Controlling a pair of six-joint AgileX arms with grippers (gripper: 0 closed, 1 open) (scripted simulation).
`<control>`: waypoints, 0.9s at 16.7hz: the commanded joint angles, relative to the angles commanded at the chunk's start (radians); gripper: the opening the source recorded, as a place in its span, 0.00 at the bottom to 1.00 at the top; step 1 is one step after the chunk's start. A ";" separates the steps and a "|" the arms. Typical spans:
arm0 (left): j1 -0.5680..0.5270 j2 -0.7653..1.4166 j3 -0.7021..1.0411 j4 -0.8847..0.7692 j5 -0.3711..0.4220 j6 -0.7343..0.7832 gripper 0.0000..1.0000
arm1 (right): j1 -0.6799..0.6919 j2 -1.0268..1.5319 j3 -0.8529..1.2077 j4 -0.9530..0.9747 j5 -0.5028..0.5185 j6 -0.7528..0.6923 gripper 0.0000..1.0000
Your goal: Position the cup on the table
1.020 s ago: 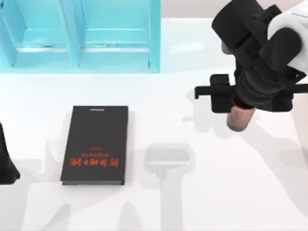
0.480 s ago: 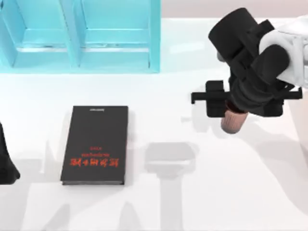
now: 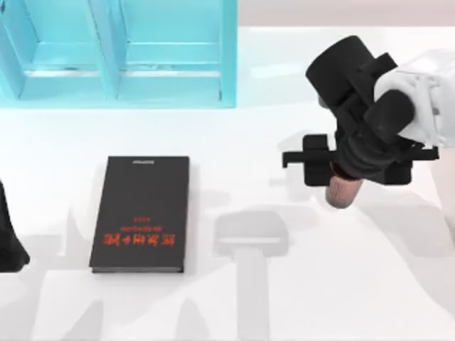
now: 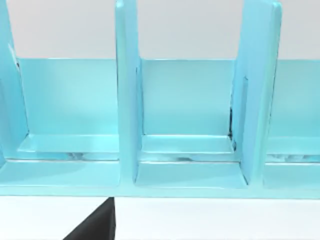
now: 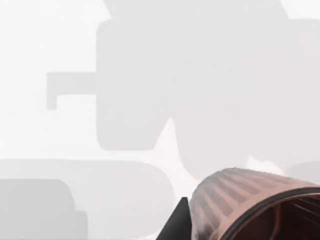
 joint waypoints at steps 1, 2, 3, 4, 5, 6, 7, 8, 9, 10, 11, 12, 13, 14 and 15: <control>0.000 0.000 0.000 0.000 0.000 0.000 1.00 | 0.000 0.000 0.000 0.000 0.000 0.000 0.08; 0.000 0.000 0.000 0.000 0.000 0.000 1.00 | 0.000 0.000 0.000 0.000 0.000 0.000 0.15; 0.000 0.000 0.000 0.000 0.000 0.000 1.00 | 0.000 0.000 0.000 0.000 0.000 0.000 0.23; 0.000 0.000 0.000 0.000 0.000 0.000 1.00 | 0.000 0.000 0.000 0.000 0.000 0.000 0.30; 0.000 0.000 0.000 0.000 0.000 0.000 1.00 | 0.000 0.000 0.000 0.000 0.000 0.000 0.38; 0.000 0.000 0.000 0.000 0.000 0.000 1.00 | 0.000 0.000 0.000 0.000 0.000 0.000 0.45; 0.000 0.000 0.000 0.000 0.000 0.000 1.00 | 0.000 0.000 0.000 0.000 0.000 0.000 0.53; 0.000 0.000 0.000 0.000 0.000 0.000 1.00 | 0.000 0.000 0.000 0.000 0.000 0.000 0.60; 0.000 0.000 0.000 0.000 0.000 0.000 1.00 | 0.000 0.000 0.000 0.000 0.000 0.000 0.68; 0.000 0.000 0.000 0.000 0.000 0.000 1.00 | 0.000 0.000 0.000 0.000 0.000 0.000 0.75; 0.000 0.000 0.000 0.000 0.000 0.000 1.00 | 0.000 0.000 0.000 0.000 0.000 0.000 0.83; 0.000 0.000 0.000 0.000 0.000 0.000 1.00 | 0.000 0.000 0.000 0.000 0.000 0.000 0.90; 0.000 0.000 0.000 0.000 0.000 0.000 1.00 | 0.000 0.000 0.000 0.000 0.000 0.000 0.98; 0.000 0.000 0.000 0.000 0.000 0.000 1.00 | 0.000 0.000 0.000 0.000 0.000 0.000 1.00; 0.000 0.000 0.000 0.000 0.000 0.000 1.00 | 0.000 0.000 0.000 0.000 0.000 0.000 1.00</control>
